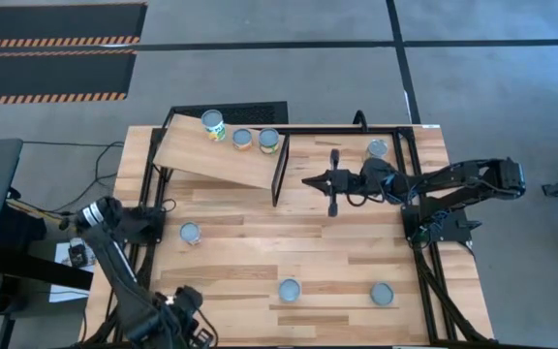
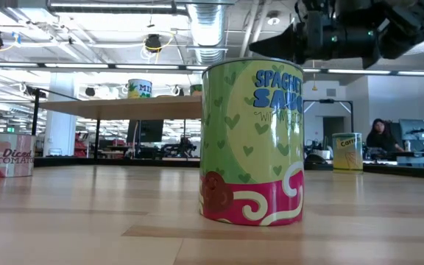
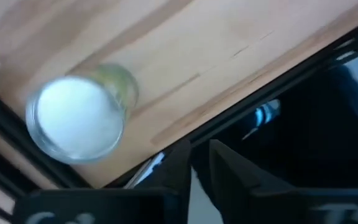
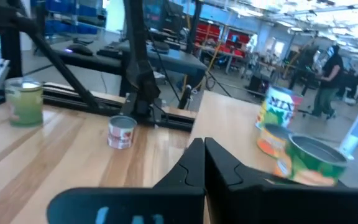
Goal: Pick and place cans onto a shelf
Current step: Put the canned oranges on the shelf
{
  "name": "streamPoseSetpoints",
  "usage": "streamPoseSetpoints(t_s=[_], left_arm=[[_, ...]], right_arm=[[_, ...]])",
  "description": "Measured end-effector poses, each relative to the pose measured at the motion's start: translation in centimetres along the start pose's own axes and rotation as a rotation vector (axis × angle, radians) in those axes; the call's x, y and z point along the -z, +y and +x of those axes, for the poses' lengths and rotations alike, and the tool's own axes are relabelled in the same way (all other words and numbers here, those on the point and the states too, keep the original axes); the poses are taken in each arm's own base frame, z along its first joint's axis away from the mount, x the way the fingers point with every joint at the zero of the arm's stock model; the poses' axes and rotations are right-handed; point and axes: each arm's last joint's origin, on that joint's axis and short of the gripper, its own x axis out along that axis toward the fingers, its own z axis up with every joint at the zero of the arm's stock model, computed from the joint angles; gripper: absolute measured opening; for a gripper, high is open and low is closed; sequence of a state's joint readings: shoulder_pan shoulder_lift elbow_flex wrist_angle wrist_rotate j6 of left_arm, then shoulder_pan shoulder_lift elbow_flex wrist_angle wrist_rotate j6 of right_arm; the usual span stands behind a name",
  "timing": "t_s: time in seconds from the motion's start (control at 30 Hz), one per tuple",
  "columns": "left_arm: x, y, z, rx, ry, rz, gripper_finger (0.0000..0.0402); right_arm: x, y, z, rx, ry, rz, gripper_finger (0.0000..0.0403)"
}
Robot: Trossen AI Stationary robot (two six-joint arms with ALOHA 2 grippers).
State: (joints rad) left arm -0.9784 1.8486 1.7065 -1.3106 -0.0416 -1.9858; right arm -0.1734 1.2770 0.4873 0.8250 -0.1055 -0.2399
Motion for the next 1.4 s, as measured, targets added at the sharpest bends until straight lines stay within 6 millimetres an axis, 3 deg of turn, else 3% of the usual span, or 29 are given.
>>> streamPoseSetpoints(t_s=[0.2, 0.43, 0.7, 1.1, 1.4], left_arm=[[1.9, 0.1, 2.1, -0.092, 0.039, -0.025, 0.0113], [1.6, 1.0, 2.7, -0.235, -0.014, -0.039, 0.0163], [1.6, 1.6, 3.3, -0.271, -0.059, -0.028, 0.0157], [1.2, 2.3, 4.9, -0.322, -0.089, -0.004, 0.0146], [0.7, 2.5, 6.0, -0.327, -0.066, 0.041, 0.0142]], right_arm=[[-0.2, 0.6, 0.0, -0.025, -0.008, -0.032, 0.0012], [-0.3, 0.5, 0.0, -0.018, -0.024, -0.033, 0.0012], [-0.2, 0.5, 0.1, -0.016, -0.023, -0.033, 0.0012], [2.4, -0.4, 1.5, 0.014, 0.067, -0.035, 0.0012], [2.7, -0.7, 2.4, 0.018, 0.08, -0.031, 0.0012]])
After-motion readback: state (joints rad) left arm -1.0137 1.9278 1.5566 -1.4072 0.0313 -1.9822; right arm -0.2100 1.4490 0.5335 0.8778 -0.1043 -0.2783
